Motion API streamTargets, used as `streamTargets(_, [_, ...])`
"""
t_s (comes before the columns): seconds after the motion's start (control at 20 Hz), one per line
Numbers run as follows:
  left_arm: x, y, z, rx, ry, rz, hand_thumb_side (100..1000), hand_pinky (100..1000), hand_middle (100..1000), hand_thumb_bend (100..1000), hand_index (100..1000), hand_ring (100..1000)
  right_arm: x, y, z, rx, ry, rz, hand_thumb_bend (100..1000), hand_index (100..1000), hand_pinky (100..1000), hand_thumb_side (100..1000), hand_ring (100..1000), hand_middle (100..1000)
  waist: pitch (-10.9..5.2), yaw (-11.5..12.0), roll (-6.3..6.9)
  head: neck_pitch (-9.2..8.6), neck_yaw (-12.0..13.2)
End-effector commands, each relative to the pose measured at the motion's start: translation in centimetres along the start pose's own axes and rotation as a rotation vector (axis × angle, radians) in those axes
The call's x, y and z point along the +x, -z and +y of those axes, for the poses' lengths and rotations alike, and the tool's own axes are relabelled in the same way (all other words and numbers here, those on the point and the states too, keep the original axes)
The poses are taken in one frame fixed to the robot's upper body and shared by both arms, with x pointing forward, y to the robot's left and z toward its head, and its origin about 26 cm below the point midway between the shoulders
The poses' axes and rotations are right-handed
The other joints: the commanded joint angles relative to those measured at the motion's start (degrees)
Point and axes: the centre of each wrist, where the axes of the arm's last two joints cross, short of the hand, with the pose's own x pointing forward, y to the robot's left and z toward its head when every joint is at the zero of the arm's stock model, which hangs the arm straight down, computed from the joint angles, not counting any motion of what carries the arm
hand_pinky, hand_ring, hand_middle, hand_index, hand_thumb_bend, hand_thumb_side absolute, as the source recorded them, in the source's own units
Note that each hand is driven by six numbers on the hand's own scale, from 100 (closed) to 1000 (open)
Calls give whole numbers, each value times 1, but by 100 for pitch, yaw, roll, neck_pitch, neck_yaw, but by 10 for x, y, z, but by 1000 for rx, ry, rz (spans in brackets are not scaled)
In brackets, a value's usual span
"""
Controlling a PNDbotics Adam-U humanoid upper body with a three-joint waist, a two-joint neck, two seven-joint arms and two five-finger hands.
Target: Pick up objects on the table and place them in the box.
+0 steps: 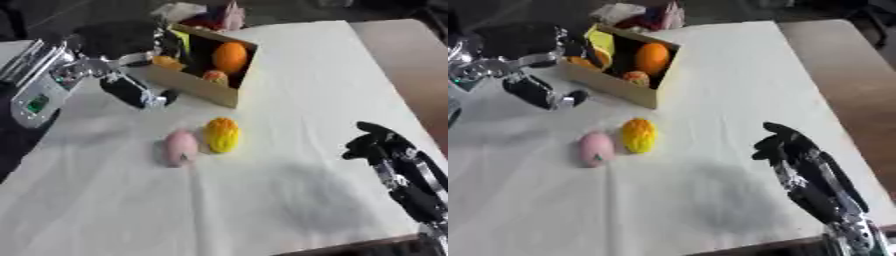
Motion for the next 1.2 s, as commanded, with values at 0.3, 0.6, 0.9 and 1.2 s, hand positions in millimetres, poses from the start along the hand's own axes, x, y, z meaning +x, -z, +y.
streamTargets(0.3, [16, 7, -12, -285, 15, -97, 328, 770, 711, 320, 830, 729, 5, 2, -5, 4, -27, -16, 100, 882, 702, 580, 625, 626, -102, -28, -9, -77, 7])
streamTargets(0.6, [20, 22, -29, -390, 13, -135, 333, 755, 701, 341, 822, 714, 5, 2, -5, 5, -25, -18, 100, 882, 702, 580, 624, 626, -98, -44, -9, -76, 3])
streamTargets(0.9, [19, 25, -36, -256, 102, -80, 337, 634, 528, 348, 697, 552, 5, 3, -5, 2, -26, -18, 100, 882, 703, 580, 624, 626, -88, -47, -16, -88, -22])
streamTargets(1.2, [12, 22, -44, -84, 172, -43, 305, 521, 370, 305, 535, 412, 5, 2, -5, 1, -27, -17, 100, 882, 703, 580, 624, 625, -83, -34, -18, -98, -30])
